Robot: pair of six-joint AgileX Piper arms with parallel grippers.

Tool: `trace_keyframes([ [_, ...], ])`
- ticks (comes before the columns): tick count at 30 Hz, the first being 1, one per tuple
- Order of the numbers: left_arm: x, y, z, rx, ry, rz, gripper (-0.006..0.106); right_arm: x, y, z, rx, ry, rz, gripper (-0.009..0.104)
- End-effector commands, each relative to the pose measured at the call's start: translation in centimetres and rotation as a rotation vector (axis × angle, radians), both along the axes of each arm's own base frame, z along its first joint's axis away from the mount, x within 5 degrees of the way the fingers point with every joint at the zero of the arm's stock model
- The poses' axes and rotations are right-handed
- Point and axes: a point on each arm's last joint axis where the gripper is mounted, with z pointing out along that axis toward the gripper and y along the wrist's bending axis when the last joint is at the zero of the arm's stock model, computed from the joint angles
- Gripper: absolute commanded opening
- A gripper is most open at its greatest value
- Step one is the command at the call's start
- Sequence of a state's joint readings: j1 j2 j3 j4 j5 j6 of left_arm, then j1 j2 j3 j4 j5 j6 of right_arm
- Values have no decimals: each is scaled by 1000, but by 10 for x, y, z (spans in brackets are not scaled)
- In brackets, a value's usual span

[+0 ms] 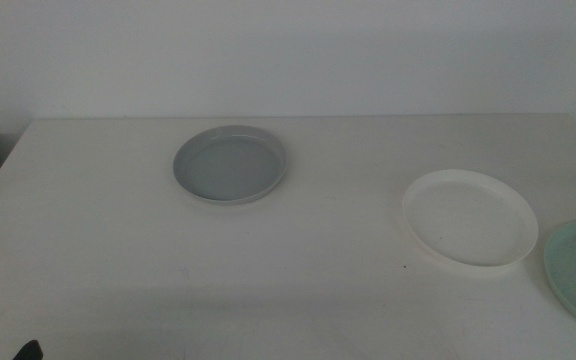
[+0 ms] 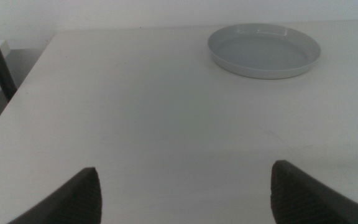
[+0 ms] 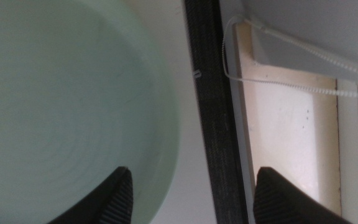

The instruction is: Stack the three bowls on top of each other.

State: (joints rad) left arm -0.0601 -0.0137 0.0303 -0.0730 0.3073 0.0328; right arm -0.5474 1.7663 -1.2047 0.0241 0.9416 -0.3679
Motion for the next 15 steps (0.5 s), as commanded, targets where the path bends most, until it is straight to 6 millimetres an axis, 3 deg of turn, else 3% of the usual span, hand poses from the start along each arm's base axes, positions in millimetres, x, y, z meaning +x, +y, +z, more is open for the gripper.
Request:
trace_keyframes([
  [1, 0, 0, 8, -23, -86, 8, 105, 5, -8, 14, -53, -82, 6, 50],
  [9, 0, 0, 8, -23, -86, 8, 105, 20, -14, -23, -3, -74, 9, 47],
  [15, 0, 0, 8, -23, -86, 8, 105, 26, -14, -37, 28, -84, 14, 27],
])
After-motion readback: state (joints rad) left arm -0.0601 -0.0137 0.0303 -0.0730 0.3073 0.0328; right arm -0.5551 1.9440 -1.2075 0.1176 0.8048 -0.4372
